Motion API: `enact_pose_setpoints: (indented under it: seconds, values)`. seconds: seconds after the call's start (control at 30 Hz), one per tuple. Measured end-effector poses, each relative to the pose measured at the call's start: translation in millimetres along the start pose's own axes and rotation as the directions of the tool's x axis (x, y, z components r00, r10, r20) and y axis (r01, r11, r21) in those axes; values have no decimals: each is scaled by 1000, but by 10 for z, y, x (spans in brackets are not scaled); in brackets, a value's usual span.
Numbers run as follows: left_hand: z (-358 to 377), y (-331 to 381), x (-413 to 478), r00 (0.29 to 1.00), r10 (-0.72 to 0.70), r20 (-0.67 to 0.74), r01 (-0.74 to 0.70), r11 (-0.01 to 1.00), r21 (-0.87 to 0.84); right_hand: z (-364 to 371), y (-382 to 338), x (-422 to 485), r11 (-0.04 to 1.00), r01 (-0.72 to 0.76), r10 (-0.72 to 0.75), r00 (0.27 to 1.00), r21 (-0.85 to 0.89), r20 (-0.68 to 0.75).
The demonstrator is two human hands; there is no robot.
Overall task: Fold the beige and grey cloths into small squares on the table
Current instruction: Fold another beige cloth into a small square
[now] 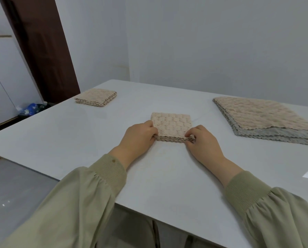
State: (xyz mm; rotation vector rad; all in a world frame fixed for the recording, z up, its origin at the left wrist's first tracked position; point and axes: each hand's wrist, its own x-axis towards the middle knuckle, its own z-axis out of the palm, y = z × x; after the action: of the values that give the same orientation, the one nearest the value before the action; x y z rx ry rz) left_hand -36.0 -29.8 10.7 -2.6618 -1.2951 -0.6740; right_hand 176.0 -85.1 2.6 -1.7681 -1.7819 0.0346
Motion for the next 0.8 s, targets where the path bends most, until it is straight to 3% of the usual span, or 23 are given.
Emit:
enact_pose_setpoints:
  seconds: [0.17,0.47,0.8]
  values:
    - [126,-238,421,998,-38,54,37,999,30,162,44,353,994,60,-60,998,-96,-7]
    - [627,-658,1289,970,-237,-53,228,965,-130,538,236,1256,993,-22,12,996,-113,-88]
    - [1039,-1175,2132,951,-302,-71,286,941,-183,883,470,2155,992,-32,21,996,-125,-90]
